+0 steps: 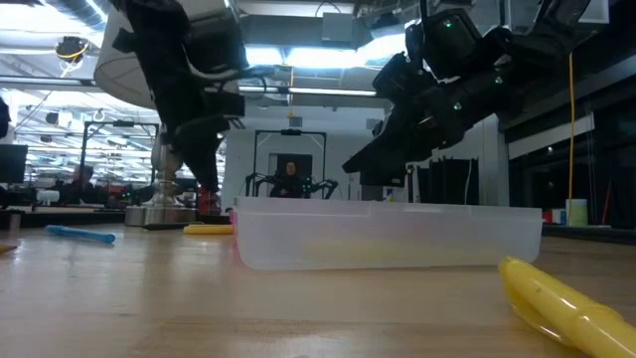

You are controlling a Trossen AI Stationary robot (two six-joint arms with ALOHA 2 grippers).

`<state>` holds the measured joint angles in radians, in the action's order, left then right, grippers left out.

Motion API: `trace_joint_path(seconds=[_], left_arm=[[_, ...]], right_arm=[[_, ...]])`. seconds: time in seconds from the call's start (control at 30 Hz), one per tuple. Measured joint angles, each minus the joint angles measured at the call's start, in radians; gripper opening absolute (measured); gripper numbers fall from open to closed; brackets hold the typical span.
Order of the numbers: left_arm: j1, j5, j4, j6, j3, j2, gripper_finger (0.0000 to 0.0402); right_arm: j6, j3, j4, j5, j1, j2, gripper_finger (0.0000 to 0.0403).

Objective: Pick & place school supplies into a supply box
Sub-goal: Put the yellow scissors into the pink supply box

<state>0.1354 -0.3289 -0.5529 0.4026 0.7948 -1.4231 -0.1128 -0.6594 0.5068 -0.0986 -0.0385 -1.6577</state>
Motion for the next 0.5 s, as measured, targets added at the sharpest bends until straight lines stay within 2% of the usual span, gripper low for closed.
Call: trace_joint_path(seconds=[0.23,0.5], left_arm=[[0.035,0.015,0.007,-0.101,-0.001,-0.097,0.0160],[0.082,0.018,0.007,-0.119,-0.001,-0.134,0.0160]], right_arm=[[0.004,0.000,0.008,0.001,-0.006,0.000,0.0016],[0.006,0.000,-0.001,0.001,-0.006,0.000,0.0011]])
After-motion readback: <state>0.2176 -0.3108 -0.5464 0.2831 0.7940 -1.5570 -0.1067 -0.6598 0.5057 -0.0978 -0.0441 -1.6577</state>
